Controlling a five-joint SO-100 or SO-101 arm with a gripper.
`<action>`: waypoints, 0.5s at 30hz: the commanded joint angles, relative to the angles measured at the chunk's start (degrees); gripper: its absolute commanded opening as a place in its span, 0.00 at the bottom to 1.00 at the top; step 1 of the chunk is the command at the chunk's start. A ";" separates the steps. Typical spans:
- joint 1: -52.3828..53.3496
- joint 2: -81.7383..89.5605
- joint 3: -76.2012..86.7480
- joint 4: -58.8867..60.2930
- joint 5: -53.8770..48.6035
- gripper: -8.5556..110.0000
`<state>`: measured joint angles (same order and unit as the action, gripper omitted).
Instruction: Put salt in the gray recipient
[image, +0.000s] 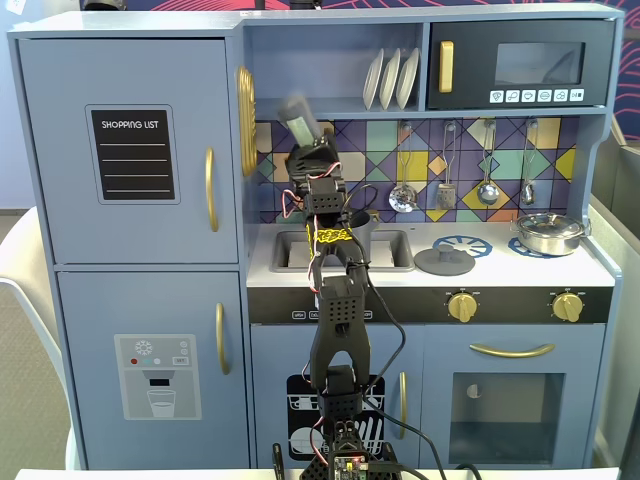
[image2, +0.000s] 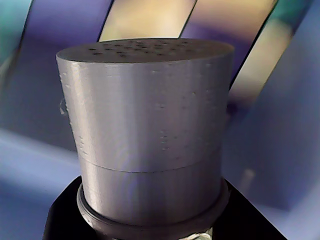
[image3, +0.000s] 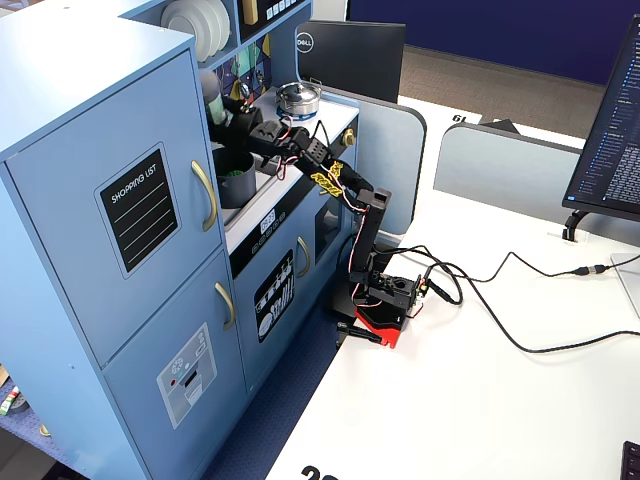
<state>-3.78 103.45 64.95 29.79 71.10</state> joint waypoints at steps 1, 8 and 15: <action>2.55 1.41 -3.25 10.72 0.35 0.07; 2.90 2.99 0.18 14.33 -1.32 0.07; 4.04 0.97 -6.77 0.62 -47.46 0.07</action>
<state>-1.49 103.36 64.69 34.01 52.82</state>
